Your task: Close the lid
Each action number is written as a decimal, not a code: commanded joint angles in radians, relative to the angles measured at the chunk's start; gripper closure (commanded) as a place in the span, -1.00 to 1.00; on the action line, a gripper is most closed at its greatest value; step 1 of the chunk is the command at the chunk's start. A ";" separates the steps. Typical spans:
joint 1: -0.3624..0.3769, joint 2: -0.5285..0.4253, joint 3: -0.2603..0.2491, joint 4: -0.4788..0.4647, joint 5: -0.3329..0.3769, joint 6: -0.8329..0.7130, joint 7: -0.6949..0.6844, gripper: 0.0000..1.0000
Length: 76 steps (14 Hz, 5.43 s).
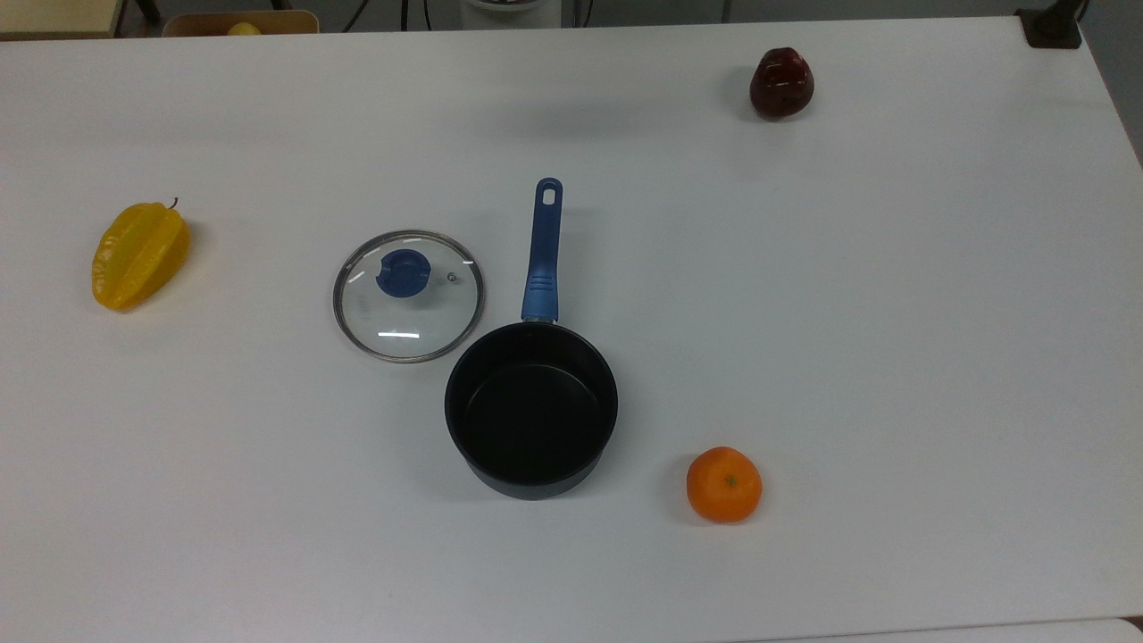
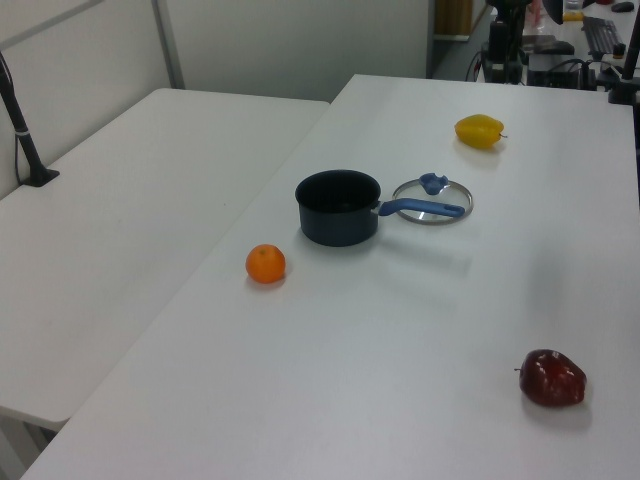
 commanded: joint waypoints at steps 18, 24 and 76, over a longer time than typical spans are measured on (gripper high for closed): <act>-0.125 0.066 -0.002 -0.251 0.012 0.350 -0.074 -1.00; -0.136 0.214 0.000 -0.421 -0.003 0.900 -0.078 -1.00; 0.056 0.584 0.010 0.160 -0.026 0.922 0.098 0.16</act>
